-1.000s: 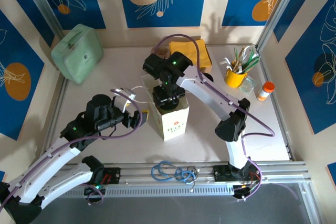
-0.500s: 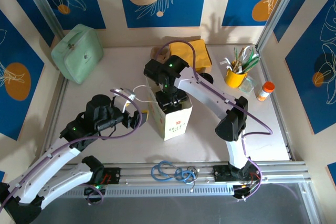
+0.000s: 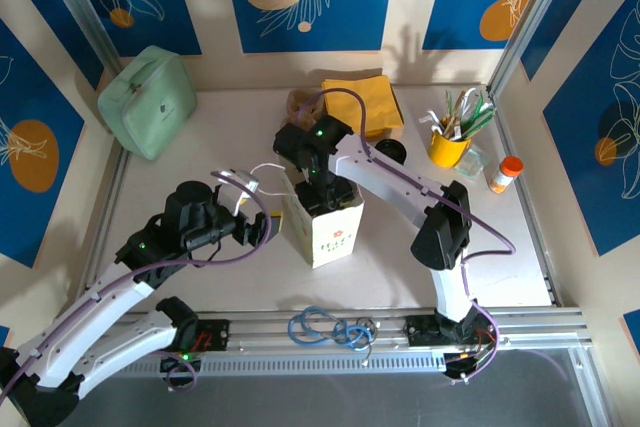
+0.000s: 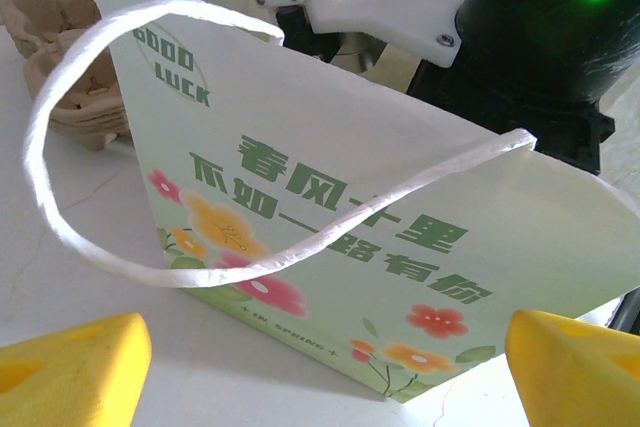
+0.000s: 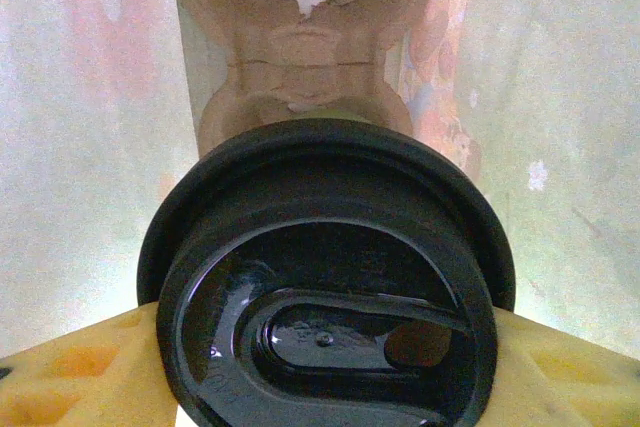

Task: Pack the takeout coffee

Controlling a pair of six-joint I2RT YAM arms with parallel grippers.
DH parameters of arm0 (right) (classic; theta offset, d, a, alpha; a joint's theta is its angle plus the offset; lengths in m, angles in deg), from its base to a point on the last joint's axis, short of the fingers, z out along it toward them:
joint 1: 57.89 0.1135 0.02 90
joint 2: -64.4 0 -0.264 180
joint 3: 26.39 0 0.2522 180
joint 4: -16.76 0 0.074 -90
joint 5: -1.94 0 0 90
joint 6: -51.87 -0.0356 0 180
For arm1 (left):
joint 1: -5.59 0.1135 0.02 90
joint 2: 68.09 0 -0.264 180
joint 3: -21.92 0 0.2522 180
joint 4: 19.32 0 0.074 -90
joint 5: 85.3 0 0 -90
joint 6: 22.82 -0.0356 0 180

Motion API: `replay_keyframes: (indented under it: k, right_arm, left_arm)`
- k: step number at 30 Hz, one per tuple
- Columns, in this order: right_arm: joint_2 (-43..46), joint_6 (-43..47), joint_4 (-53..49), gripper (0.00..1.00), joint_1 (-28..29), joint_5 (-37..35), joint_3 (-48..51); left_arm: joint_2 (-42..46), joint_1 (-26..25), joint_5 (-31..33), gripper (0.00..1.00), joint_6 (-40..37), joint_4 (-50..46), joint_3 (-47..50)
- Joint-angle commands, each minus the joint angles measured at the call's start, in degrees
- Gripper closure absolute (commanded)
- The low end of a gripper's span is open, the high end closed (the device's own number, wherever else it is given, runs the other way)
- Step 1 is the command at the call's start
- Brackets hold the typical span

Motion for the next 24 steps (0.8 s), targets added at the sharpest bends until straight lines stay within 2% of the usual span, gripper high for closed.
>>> replay_keyframes:
  k: [1, 13, 24]
  right_arm:
    - [3.27, -1.46, 2.04, 0.37, 0.21, 0.54, 2.01]
    - [4.97, -2.23, 6.87, 0.37, 0.10, 0.75, 8.05]
    - [5.08, -2.23, 7.88, 0.38, 0.06, 1.20, 9.14]
  left_arm:
    - [0.71, -0.63, -0.14, 0.09, -1.07, -0.51, 0.35]
    - [0.62, -0.60, -0.40, 0.09, -0.85, -0.22, 0.49]
    - [0.71, -0.60, -0.10, 0.08, -0.90, -0.50, 0.48]
